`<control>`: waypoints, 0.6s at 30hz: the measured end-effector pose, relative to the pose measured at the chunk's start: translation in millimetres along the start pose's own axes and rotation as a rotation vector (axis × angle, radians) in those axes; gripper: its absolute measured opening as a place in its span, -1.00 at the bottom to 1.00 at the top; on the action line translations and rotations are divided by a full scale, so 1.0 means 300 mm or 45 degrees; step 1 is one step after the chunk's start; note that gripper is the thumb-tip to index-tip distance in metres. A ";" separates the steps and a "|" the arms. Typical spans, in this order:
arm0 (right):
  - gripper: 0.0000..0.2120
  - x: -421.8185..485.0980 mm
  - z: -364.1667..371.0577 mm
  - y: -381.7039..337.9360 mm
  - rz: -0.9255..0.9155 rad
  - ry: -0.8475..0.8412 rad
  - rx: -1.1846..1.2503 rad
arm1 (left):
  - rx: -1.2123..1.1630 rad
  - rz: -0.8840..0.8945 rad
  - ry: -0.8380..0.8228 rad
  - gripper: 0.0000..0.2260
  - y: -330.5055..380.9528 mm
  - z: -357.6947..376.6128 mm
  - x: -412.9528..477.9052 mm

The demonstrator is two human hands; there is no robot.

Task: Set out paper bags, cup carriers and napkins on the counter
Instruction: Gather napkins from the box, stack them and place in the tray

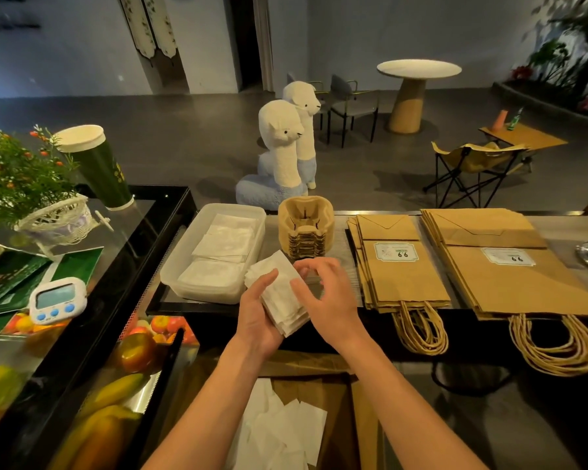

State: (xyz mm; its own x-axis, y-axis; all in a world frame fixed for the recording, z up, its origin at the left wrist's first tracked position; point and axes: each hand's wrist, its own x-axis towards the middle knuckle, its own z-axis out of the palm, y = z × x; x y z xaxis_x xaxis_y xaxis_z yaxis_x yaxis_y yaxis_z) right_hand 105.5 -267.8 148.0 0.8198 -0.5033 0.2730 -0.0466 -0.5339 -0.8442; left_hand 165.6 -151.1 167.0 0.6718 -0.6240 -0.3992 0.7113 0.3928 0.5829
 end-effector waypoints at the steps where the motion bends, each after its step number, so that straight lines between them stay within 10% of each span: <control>1: -0.75 0.004 0.000 0.006 -0.042 -0.021 -0.071 | -0.019 -0.011 -0.011 -0.73 0.001 0.001 0.002; 12: -0.78 -0.026 0.013 0.006 -0.372 -0.103 -0.177 | -0.056 -0.004 0.111 -0.73 0.010 0.018 0.028; 18: -0.32 -0.017 -0.016 0.018 -0.433 -0.386 -0.387 | -0.074 -0.015 0.215 -0.66 0.025 0.037 0.068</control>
State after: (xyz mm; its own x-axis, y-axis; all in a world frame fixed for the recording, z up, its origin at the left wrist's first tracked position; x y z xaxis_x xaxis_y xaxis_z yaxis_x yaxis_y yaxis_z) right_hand 98.2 -271.3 144.3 0.9430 -0.0734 0.3245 0.1242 -0.8272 -0.5480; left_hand 182.4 -168.3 171.2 0.6851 -0.5083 -0.5217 0.7267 0.4277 0.5376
